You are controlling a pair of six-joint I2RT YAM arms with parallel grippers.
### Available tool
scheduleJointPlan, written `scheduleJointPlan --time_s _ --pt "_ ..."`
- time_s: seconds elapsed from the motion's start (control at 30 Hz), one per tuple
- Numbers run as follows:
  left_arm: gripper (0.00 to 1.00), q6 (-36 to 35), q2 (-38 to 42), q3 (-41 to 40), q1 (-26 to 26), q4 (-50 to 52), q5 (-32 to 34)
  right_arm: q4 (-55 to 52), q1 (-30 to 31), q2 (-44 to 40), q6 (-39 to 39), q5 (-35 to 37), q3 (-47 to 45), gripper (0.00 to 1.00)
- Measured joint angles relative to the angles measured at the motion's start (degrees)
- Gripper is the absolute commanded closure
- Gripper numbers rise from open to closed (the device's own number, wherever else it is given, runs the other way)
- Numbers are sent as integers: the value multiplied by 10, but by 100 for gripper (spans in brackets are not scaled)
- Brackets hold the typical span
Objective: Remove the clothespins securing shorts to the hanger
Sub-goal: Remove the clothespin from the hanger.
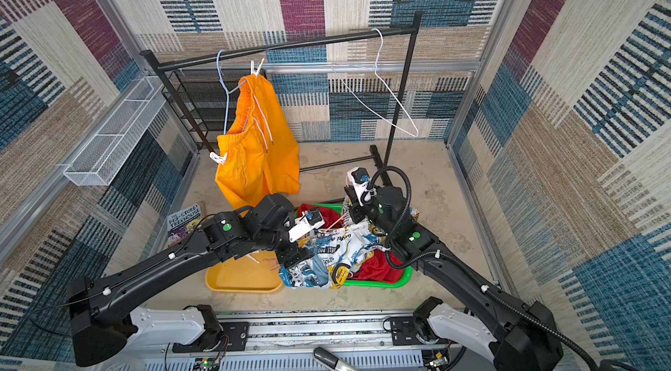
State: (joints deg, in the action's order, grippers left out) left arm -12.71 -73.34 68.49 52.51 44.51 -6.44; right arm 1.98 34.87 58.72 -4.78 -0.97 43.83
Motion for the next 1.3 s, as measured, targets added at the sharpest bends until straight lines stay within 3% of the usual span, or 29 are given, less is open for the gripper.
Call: scheduleJointPlan --time_s 0.3,0.5,0.7,0.87,1.3 --pt "28 -9 -45 30 -18 -2 -38 3 0 -6 0 -1 -3 91" --pt "38 -9 -49 33 -20 -9 -63 3 0 -5 0 -1 -3 91" --pt "58 -9 -45 25 -20 -18 -59 3 0 -5 0 -1 -3 91" --pt "68 -7 -38 21 -21 -27 -57 3 0 -5 0 -1 -3 91" --pt "83 -3 -21 17 -21 -35 -29 3 0 -7 0 -1 -3 90"
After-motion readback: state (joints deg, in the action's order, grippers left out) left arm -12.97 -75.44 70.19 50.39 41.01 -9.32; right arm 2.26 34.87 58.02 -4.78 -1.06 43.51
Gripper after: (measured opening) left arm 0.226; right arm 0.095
